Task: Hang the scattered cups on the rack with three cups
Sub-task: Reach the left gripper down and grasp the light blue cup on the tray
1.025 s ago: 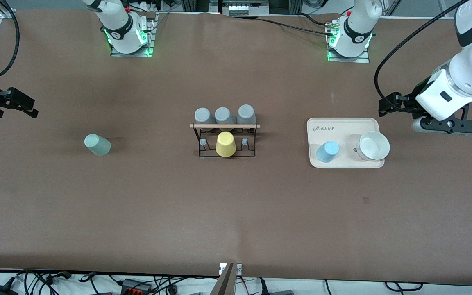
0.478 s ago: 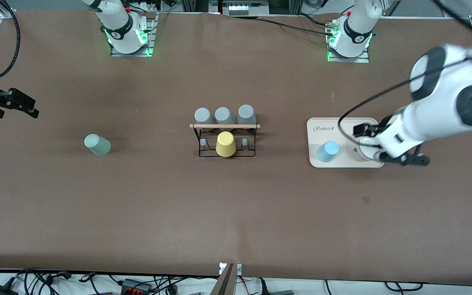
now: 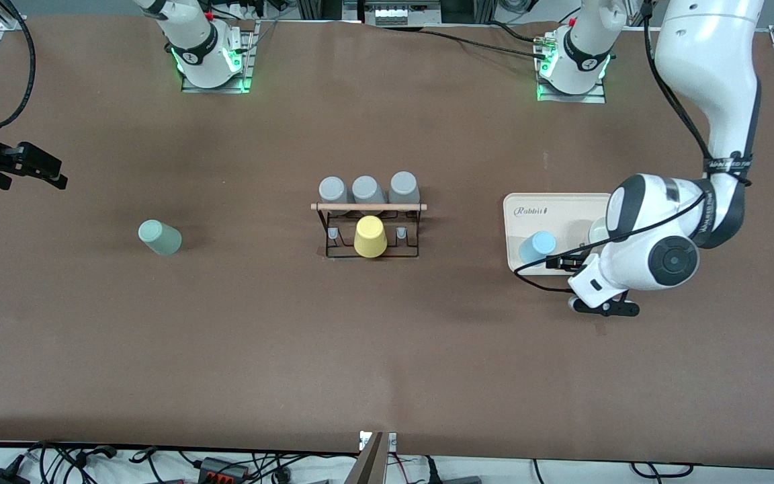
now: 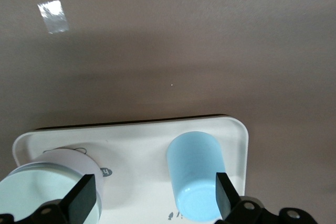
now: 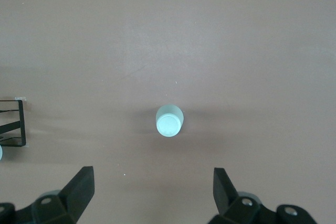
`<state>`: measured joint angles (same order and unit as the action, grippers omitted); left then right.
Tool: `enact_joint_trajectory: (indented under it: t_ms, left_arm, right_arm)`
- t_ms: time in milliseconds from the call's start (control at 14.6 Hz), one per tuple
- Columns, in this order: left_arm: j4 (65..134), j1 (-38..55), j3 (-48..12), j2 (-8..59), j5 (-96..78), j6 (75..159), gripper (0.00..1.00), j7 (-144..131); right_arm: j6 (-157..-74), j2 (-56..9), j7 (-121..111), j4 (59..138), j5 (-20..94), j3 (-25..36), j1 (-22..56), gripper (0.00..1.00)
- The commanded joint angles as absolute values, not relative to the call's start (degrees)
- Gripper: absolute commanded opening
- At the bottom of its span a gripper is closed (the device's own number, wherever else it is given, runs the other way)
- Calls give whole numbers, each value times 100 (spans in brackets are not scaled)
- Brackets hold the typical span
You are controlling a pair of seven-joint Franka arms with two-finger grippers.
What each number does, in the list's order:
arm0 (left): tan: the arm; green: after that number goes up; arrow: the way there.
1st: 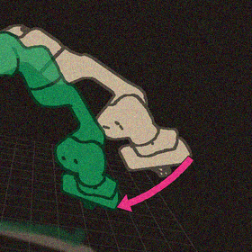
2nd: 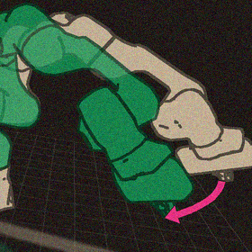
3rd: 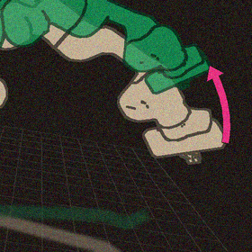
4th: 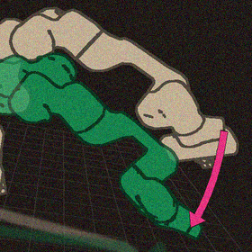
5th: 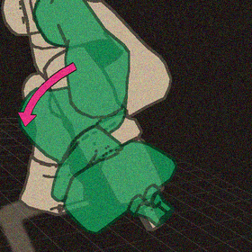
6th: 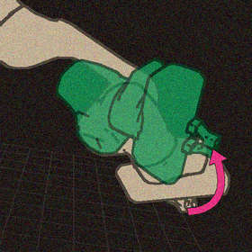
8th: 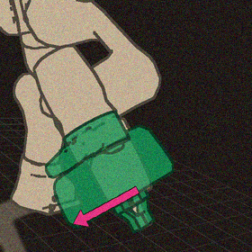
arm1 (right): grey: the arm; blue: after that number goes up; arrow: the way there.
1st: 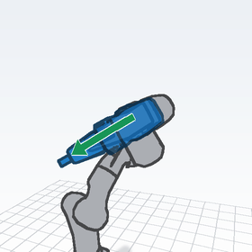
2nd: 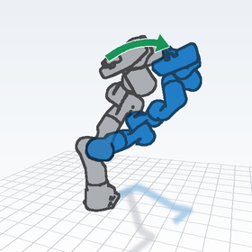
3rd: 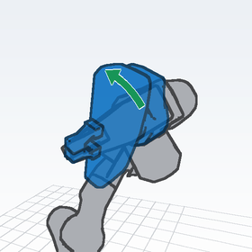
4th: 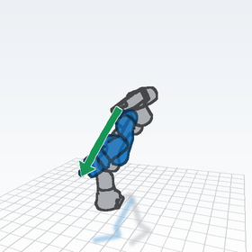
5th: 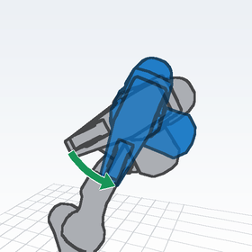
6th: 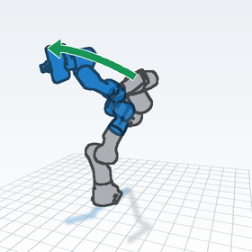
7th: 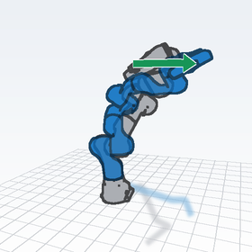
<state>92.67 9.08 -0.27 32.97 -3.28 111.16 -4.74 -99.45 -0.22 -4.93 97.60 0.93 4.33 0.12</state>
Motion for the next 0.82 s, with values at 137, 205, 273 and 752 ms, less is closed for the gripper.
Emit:
enact_joint_trajectory:
  t_ms: [137,205,273,752]
  left_arm:
    - [9711,879,-211,3067,-334,11259,100,-369]
    - [9729,879,-254,3067,-377,11259,100,-378]
    - [9773,879,-298,3067,-474,11259,100,-378]
    - [10142,931,-325,3129,-519,11391,100,-369]
  right_arm:
    - [-9888,62,-475,9809,26,422,9,100]
    - [-9896,53,-475,9809,26,422,-9,100]
    - [-9905,53,-475,9809,26,422,-9,100]
    - [-9879,53,-475,9817,26,439,-26,100]
